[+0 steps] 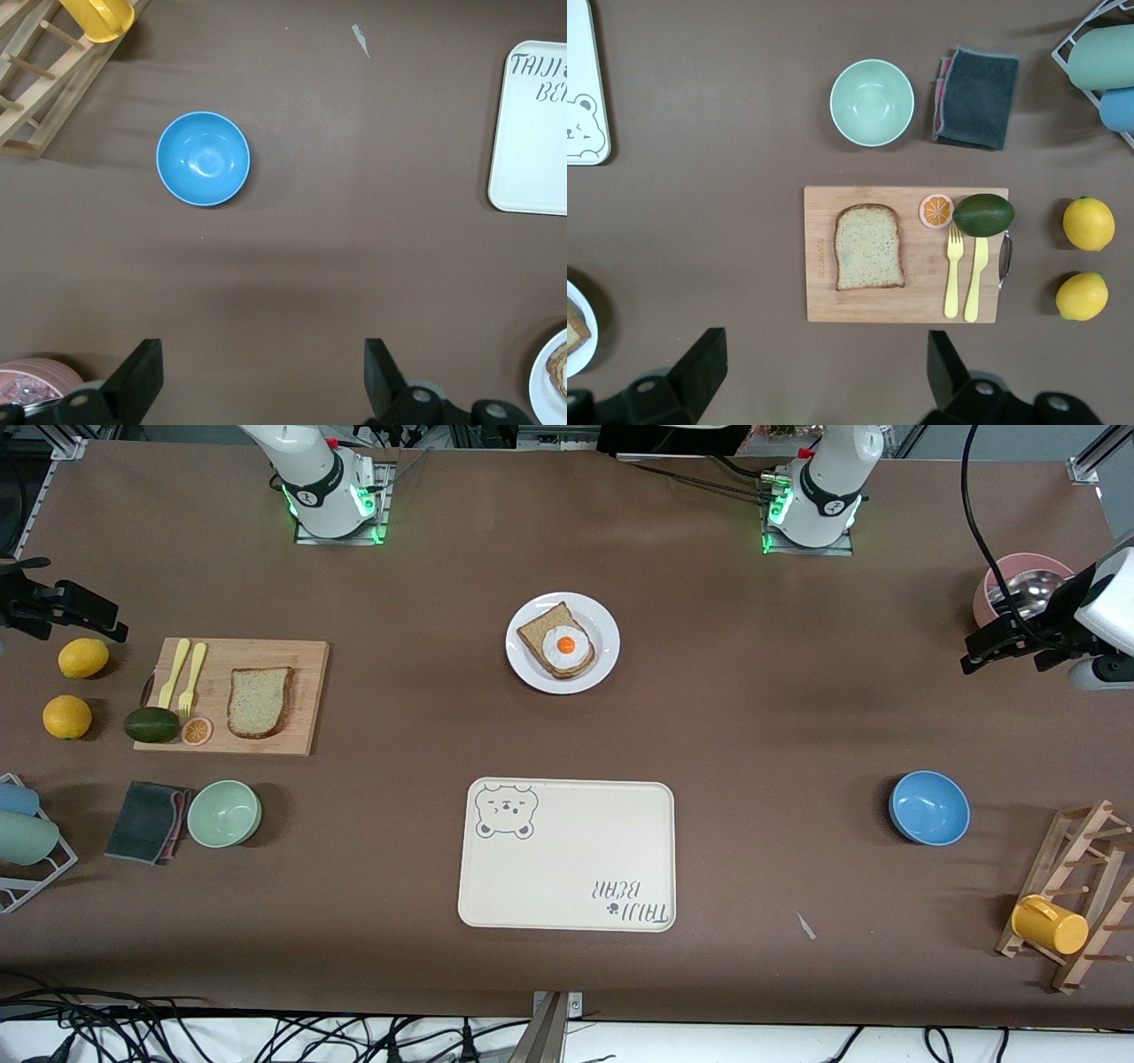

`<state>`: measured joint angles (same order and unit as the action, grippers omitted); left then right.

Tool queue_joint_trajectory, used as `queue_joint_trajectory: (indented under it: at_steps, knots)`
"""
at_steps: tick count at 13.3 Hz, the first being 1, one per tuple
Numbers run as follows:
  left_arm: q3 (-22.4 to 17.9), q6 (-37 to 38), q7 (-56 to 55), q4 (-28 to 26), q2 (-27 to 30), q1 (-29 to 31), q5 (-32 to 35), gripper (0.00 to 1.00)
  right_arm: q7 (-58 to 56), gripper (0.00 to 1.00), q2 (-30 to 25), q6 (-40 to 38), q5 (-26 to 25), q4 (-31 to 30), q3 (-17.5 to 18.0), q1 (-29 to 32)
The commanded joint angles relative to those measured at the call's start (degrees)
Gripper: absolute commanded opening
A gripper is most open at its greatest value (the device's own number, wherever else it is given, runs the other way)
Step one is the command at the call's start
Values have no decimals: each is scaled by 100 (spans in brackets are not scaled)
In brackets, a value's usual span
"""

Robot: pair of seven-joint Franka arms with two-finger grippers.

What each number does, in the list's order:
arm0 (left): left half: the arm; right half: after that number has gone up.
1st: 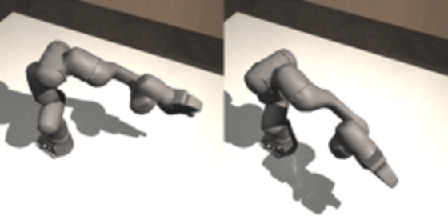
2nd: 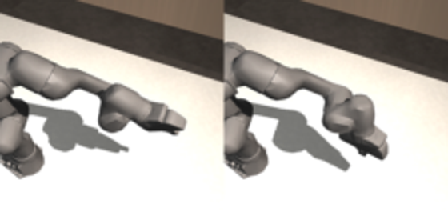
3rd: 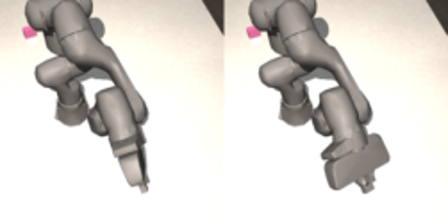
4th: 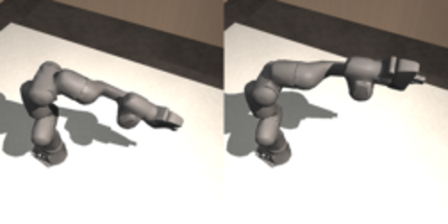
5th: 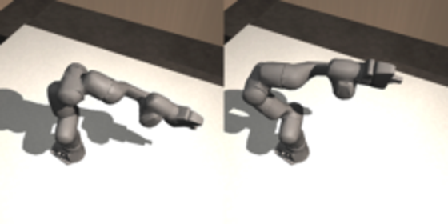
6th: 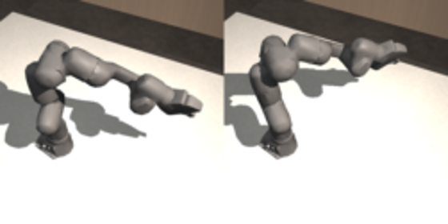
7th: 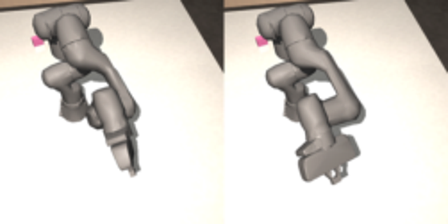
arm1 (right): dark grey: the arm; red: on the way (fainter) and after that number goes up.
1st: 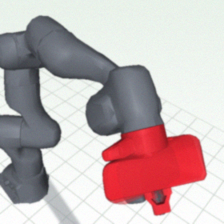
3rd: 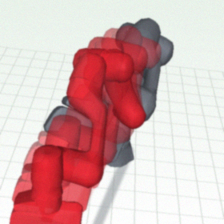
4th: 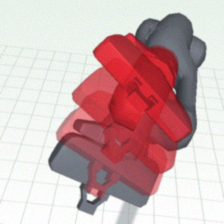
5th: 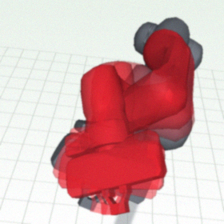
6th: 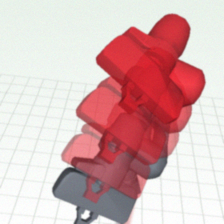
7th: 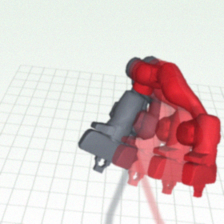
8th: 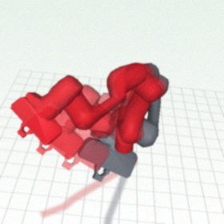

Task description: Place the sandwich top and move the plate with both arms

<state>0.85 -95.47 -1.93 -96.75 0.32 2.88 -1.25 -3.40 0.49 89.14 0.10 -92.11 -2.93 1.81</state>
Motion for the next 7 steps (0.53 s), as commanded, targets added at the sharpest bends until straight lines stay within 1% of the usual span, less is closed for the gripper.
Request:
queue_joint_trajectory:
  at_steps: [1,7]
  knots:
    - [11,72,-10,78,-23,11,-95,100,-12,100,21,-98,-71,115,-41,-50]
    - [11,64,-10,78,-23,11,-95,100,-56,100,21,-107,-71,115,-41,-50]
